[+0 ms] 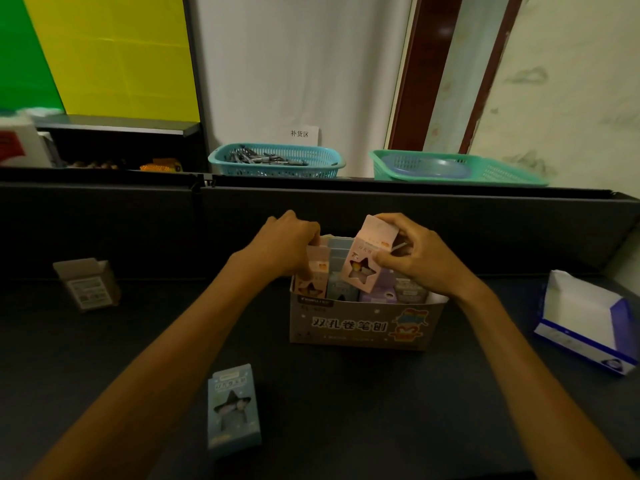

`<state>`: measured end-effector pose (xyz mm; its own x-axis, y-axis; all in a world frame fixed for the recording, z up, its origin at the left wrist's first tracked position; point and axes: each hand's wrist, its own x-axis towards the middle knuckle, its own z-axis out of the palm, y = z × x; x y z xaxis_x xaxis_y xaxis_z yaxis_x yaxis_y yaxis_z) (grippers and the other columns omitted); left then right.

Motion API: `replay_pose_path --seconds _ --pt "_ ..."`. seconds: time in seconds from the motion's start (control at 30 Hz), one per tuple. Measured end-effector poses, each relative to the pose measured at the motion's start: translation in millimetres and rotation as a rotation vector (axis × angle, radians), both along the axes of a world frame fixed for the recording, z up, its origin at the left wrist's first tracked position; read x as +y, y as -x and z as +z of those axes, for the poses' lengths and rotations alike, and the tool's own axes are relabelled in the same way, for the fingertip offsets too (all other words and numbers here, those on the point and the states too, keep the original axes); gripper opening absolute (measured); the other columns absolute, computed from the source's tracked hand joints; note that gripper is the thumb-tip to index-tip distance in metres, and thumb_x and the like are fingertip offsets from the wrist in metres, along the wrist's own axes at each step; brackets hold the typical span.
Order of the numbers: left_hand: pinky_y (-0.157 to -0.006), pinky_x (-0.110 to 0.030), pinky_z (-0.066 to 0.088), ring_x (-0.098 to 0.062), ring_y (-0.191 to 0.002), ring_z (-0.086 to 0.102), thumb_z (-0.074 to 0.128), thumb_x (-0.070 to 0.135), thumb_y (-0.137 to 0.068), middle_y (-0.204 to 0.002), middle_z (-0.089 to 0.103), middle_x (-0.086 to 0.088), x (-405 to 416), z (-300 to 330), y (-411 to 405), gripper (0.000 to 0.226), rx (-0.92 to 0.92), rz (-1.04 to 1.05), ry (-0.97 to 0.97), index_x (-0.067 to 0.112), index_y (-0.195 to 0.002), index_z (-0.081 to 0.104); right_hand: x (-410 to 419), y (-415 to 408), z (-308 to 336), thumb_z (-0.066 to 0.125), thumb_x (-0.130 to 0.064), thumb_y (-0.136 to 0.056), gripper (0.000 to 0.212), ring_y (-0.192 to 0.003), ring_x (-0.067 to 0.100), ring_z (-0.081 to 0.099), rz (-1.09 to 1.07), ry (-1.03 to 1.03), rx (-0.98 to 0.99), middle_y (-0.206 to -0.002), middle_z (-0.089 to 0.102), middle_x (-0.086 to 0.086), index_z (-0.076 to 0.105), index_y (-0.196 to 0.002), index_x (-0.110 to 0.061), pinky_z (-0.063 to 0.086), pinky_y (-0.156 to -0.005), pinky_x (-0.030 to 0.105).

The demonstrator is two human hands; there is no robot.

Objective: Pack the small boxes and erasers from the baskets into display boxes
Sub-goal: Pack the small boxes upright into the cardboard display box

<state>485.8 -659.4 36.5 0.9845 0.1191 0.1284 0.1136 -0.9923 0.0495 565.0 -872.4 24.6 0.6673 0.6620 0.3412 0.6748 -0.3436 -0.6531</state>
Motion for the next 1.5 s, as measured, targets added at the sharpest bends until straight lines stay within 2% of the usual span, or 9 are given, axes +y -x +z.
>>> replay_pose_path --seconds 0.13,0.33,0.5,0.67,0.87,1.2,1.37,1.5 --pt "-0.106 -0.046 0.028 -0.024 -0.124 0.036 0.076 0.033 -0.072 -0.125 0.050 -0.003 -5 2 -7 0.055 0.074 0.002 -0.126 0.023 -0.118 0.049 1 2 1 0.068 -0.019 -0.085 0.051 -0.091 0.004 0.059 0.006 0.005 -0.011 -0.114 0.052 -0.010 0.042 -0.128 -0.033 0.056 -0.068 0.017" --pt "-0.103 -0.046 0.031 -0.022 -0.120 0.039 0.075 0.037 -0.072 -0.121 0.053 0.001 0 -2 -10 0.054 0.119 -0.005 -0.079 0.026 -0.119 0.050 1 4 1 0.069 -0.018 -0.085 0.052 -0.093 0.006 0.059 0.012 0.001 -0.018 -0.114 0.052 -0.009 0.043 -0.128 -0.031 0.056 -0.069 0.017" --pt "-0.103 -0.048 0.030 -0.024 -0.123 0.038 0.073 0.040 -0.074 -0.125 0.051 0.000 -2 1 -10 0.058 0.187 -0.022 -0.142 0.026 -0.126 0.051 4 4 0 0.069 -0.020 -0.084 0.052 -0.090 -0.001 0.058 0.022 0.001 -0.020 -0.113 0.052 -0.011 0.042 -0.127 -0.034 0.054 -0.067 0.013" --pt "-0.105 -0.049 0.028 -0.024 -0.125 0.033 0.073 0.040 -0.075 -0.128 0.050 0.001 4 3 -6 0.052 0.240 -0.026 -0.085 0.027 -0.122 0.055 4 3 1 0.069 -0.020 -0.085 0.050 -0.090 -0.002 0.058 0.021 -0.010 -0.023 -0.112 0.052 -0.011 0.042 -0.124 -0.037 0.052 -0.068 0.011" --pt "-0.107 -0.052 0.025 -0.027 -0.127 0.030 0.073 0.043 -0.073 -0.131 0.046 -0.004 -8 1 -13 0.058 0.277 0.005 -0.187 0.026 -0.124 0.054 7 4 1 0.069 -0.021 -0.084 0.051 -0.092 0.000 0.058 0.017 -0.012 -0.037 -0.114 0.052 -0.010 0.041 -0.123 -0.038 0.054 -0.069 0.014" --pt "-0.107 -0.049 0.028 -0.026 -0.127 0.033 0.073 0.040 -0.074 -0.131 0.047 -0.003 -6 -5 -14 0.064 0.148 -0.008 -0.221 0.025 -0.129 0.045 2 2 -3 0.069 -0.019 -0.084 0.051 -0.092 -0.001 0.058 0.013 -0.014 -0.027 -0.113 0.053 -0.010 0.042 -0.124 -0.036 0.054 -0.071 0.014" --pt "-0.102 -0.046 0.033 -0.025 -0.124 0.036 0.074 0.042 -0.073 -0.129 0.047 -0.001 -2 -8 -15 0.063 0.130 -0.045 -0.138 0.028 -0.127 0.045 4 4 -1 0.069 -0.019 -0.084 0.050 -0.092 -0.001 0.057 0.020 -0.015 -0.022 -0.113 0.053 -0.010 0.041 -0.123 -0.036 0.054 -0.071 0.013" --pt "-0.088 -0.031 0.043 -0.015 -0.111 0.046 0.072 0.039 -0.075 -0.124 0.049 0.003 18 -4 -4 0.051 0.018 -0.099 0.162 0.029 -0.120 0.049 10 8 -1 0.070 -0.020 -0.084 0.050 -0.095 0.001 0.057 0.049 -0.013 -0.020 -0.114 0.052 -0.010 0.043 -0.123 -0.034 0.053 -0.073 0.012"
